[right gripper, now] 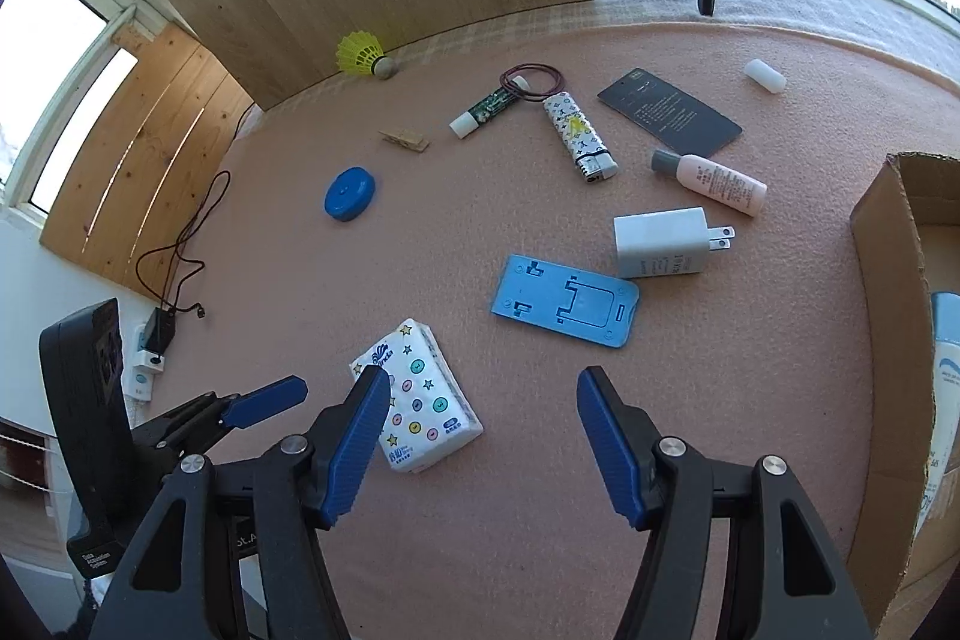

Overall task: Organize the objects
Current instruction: 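Lift the tissue pack with the right tool and turn toward the box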

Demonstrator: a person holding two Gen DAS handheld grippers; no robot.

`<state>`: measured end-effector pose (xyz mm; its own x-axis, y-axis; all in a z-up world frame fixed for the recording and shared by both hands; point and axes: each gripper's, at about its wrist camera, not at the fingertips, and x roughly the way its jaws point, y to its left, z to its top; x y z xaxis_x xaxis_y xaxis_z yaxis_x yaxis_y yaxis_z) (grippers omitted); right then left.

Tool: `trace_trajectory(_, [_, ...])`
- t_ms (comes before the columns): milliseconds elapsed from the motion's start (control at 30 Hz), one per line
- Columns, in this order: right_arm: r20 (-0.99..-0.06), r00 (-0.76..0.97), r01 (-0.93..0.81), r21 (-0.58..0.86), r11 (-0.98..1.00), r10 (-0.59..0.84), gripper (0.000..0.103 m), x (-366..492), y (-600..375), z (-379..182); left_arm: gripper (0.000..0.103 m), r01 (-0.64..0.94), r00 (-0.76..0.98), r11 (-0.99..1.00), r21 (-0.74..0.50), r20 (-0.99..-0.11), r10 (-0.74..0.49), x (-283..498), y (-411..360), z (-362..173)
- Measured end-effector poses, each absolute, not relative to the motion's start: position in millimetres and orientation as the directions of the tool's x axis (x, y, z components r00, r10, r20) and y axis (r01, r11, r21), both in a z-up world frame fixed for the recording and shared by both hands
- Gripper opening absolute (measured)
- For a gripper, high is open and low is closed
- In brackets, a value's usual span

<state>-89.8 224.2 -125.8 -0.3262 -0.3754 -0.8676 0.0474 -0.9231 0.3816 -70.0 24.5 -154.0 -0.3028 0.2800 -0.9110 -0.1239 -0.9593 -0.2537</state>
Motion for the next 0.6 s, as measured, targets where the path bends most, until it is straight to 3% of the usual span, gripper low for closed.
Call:
trace_trajectory(400, [-0.881,-0.16,0.077,0.438,-0.896,-0.444,0.061,-116,193,-167,0.068,-0.106,-0.258,-0.941,-0.322,-0.905,0.339,-74,31,-170])
trace_trajectory(600, [-0.872,-0.124,0.072,0.469,-0.881,-0.474,0.05,-115,190,-174,0.068,-0.108,-0.234,-0.932,-0.346,-0.902,0.362,-78,36,-176])
